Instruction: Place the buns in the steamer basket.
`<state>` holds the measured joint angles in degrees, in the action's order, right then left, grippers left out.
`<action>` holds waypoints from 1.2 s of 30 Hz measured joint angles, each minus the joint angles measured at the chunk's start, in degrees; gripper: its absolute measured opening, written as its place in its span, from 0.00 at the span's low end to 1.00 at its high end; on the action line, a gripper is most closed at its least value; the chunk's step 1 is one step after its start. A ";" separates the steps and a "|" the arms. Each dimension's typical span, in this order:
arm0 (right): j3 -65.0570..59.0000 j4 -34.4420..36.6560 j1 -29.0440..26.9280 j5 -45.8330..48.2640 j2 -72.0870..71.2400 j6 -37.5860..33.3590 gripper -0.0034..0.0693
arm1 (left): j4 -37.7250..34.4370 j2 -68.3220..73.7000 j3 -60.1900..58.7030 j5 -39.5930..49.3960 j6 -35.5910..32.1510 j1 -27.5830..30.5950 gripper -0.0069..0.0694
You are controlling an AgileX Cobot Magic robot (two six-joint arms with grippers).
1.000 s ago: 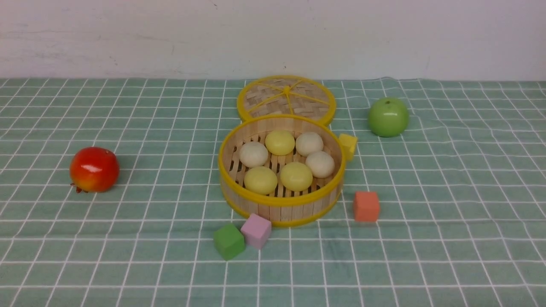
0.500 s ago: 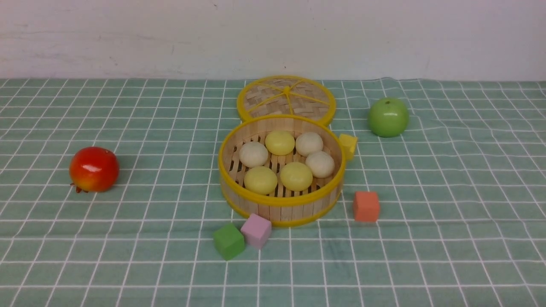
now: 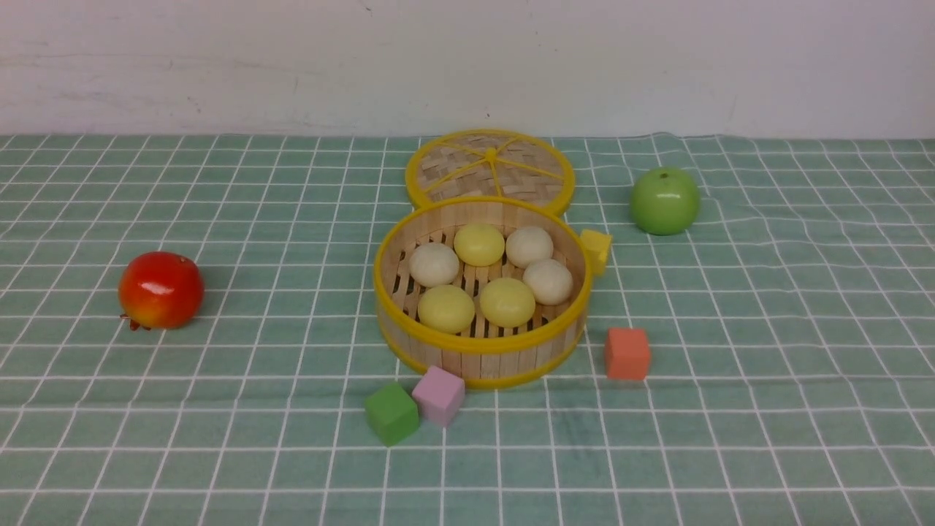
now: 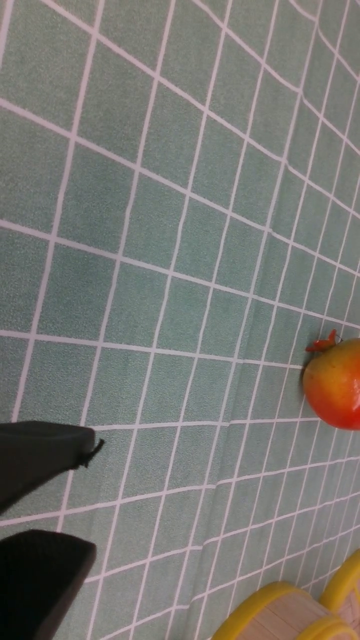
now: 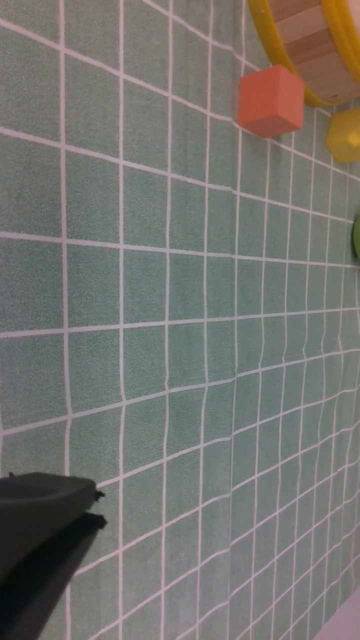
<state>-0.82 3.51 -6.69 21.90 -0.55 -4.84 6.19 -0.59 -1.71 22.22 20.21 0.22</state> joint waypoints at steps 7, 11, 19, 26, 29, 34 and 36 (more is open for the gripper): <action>0.00 0.00 0.00 0.00 0.00 0.00 0.11 | 0.00 0.00 0.00 0.00 0.00 0.00 0.40; 0.00 0.00 0.00 0.00 0.00 0.00 0.12 | 0.00 0.00 0.00 0.00 0.00 0.00 0.40; 0.00 0.00 0.00 0.00 0.00 0.00 0.13 | 0.00 0.00 0.00 0.00 0.00 0.00 0.40; 0.00 0.00 0.00 0.00 0.00 0.00 0.14 | 0.00 0.00 0.00 0.00 0.00 0.00 0.40; 0.00 0.00 0.00 0.00 0.00 0.00 0.15 | 0.00 0.00 0.00 0.00 0.00 0.00 0.40; 0.00 0.00 0.00 0.00 0.00 0.00 0.16 | 0.00 0.00 0.00 0.00 0.00 0.00 0.40; 0.00 0.00 0.00 0.00 0.00 0.00 0.16 | 0.00 0.00 0.00 0.00 0.00 0.00 0.40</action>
<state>-0.82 3.51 -6.69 21.90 -0.55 -4.84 6.19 -0.59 -1.71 22.22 20.21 0.22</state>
